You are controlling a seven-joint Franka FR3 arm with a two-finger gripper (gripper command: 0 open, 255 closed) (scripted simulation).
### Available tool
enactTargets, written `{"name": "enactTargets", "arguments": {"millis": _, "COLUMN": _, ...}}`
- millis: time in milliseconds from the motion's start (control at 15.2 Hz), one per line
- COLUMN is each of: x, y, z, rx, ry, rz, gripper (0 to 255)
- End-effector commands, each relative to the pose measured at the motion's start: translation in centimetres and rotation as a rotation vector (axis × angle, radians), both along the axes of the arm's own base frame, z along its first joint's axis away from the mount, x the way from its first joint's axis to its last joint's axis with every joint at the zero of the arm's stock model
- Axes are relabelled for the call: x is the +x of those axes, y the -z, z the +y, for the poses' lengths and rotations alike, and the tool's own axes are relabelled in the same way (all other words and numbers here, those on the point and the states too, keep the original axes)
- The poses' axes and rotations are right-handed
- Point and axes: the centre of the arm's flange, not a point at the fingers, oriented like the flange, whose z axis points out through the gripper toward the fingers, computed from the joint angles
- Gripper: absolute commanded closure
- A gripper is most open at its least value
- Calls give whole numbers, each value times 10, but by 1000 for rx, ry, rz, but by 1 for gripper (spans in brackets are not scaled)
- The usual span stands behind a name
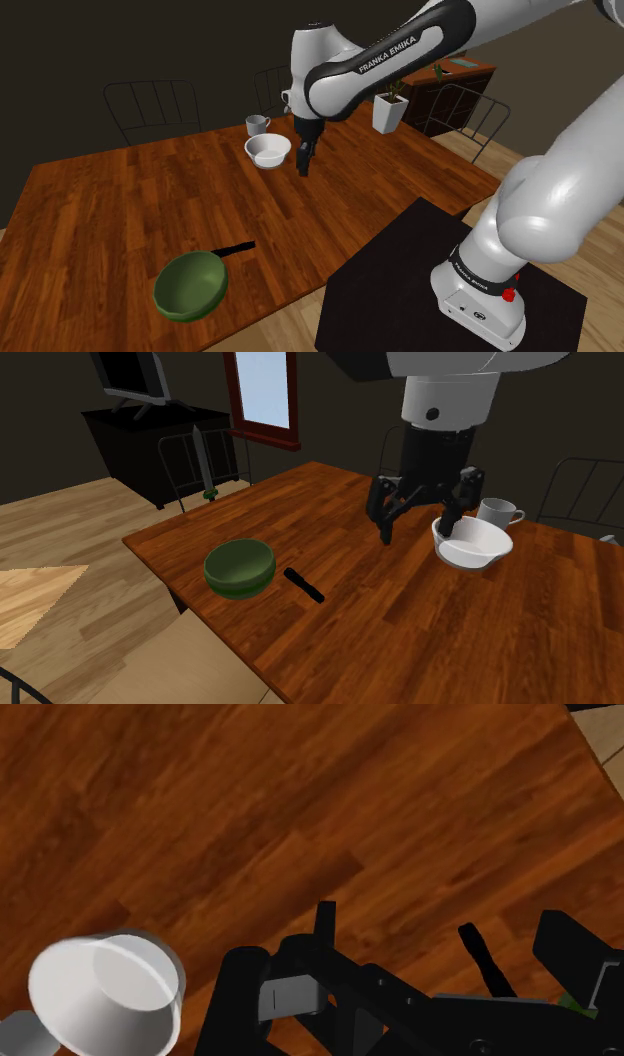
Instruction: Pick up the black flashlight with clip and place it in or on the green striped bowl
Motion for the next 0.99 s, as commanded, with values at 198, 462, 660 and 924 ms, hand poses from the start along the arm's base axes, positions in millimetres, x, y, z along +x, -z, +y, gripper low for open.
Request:
{"name": "enactTargets", "arguments": {"millis": 198, "x": 26, "y": 46, "z": 37, "rx": 4, "ry": -109, "rz": 5, "gripper": 0}}
{"name": "enactTargets", "arguments": {"millis": 462, "x": 42, "y": 82, "z": 72, "rx": 6, "ry": -196, "rz": 9, "gripper": 0}}
{"name": "enactTargets", "arguments": {"millis": 660, "x": 52, "y": 108, "z": 99, "rx": 8, "ry": -261, "rz": 13, "gripper": 0}}
{"name": "enactTargets", "arguments": {"millis": 924, "x": 62, "y": 144, "z": 136, "rx": 11, "ry": -347, "rz": 17, "gripper": 0}}
